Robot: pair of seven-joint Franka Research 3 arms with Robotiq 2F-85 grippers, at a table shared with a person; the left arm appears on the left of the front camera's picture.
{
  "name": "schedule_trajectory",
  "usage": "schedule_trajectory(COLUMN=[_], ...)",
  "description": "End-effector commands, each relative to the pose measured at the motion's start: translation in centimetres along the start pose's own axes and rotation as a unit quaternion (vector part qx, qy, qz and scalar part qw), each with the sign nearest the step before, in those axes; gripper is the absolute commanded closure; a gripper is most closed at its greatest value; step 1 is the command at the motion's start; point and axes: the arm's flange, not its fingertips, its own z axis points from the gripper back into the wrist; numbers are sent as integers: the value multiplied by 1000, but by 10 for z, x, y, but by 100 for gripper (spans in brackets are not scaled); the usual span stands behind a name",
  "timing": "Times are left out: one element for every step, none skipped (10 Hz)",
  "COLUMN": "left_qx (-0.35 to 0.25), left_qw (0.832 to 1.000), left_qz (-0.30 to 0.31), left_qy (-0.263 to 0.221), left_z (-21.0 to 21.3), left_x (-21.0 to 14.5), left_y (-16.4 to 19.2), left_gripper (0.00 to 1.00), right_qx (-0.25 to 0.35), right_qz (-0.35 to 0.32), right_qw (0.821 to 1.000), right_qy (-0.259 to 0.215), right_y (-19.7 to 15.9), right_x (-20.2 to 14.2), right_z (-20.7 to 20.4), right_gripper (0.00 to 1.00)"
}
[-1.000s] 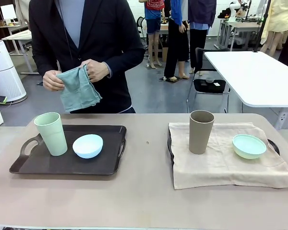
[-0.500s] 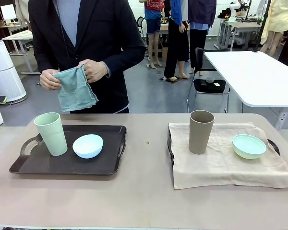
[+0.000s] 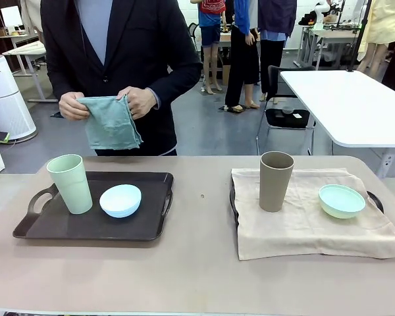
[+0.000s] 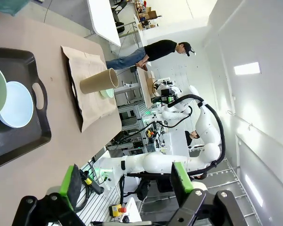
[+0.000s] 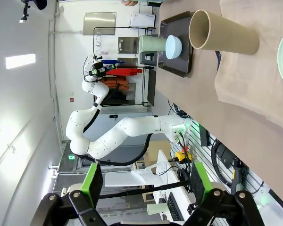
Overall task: Set up a tray with a mat and arrange the tableware.
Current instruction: Pick up the Picnic Bowl and Reusable plastic cup from the Handle tray in front of the human's position and hold them in the air.
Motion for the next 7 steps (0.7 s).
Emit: schedule_trajectory(left_qx=[-8,-8,-8,-8,0,51,99], left_qw=[1000,1000,1000,1000,1000,997,987], left_qz=[0,0,0,0,0,-44,-117], left_qy=[-8,-8,-8,-8,0,-47,-46], left_z=[1,1,1,1,0,13,16], left_x=[-1,-1,-1,-1,0,32,62], left_y=[0,0,0,0,0,-15,-29], left_gripper=[0,0,0,0,0,0,0], right_qx=[1,1,1,1,0,-16,-44], right_qz=[-2,-2,-2,-2,0,7,30], right_qw=[1000,1000,1000,1000,1000,1000,998], right_qy=[-7,-7,-7,-7,0,11,31], right_y=[0,0,0,0,0,31,75], right_x=[2,2,2,2,0,18,34], right_z=[1,1,1,1,0,-26,-67], right_gripper=[2,2,2,2,2,2,2])
